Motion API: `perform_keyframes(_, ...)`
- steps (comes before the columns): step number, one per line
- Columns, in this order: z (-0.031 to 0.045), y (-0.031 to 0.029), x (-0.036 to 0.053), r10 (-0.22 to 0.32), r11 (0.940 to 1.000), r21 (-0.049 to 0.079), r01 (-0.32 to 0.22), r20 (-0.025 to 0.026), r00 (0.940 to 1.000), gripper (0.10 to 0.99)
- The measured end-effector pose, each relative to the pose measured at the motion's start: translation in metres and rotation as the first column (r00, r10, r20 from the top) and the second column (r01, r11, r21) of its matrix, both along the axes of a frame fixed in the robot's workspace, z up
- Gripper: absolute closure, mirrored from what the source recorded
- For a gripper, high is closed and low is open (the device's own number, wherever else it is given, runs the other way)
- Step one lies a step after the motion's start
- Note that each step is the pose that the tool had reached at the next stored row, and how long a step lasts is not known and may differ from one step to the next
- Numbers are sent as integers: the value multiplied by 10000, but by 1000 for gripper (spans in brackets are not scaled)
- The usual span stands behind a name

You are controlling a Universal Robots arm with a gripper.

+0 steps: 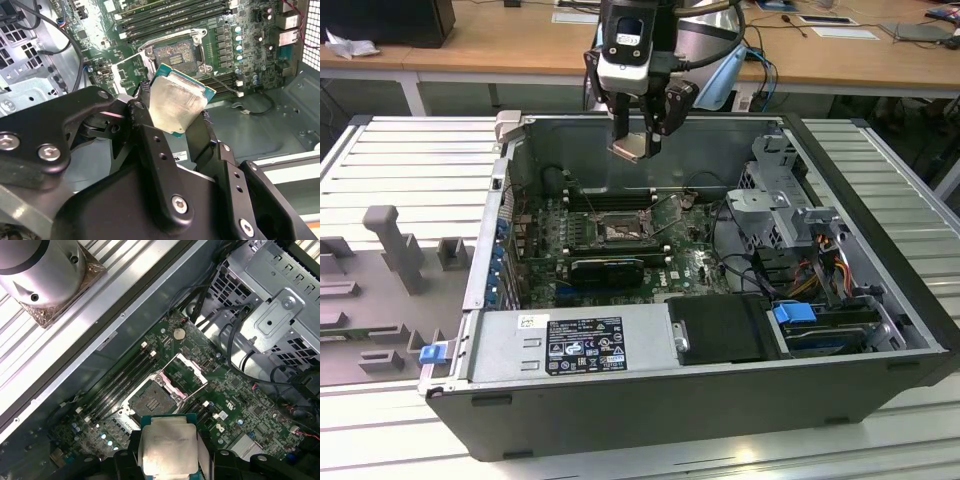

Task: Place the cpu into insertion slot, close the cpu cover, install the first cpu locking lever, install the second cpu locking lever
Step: 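Place the cpu into insertion slot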

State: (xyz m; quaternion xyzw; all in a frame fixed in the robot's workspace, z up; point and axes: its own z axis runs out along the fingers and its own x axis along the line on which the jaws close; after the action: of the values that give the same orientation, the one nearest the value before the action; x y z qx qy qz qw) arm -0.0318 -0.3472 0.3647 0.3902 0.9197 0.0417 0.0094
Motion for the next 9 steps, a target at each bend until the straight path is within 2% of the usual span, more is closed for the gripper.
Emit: perform_keyframes(9, -3, 0, 0, -361, 9993, 0, 361, 0, 9993, 557)
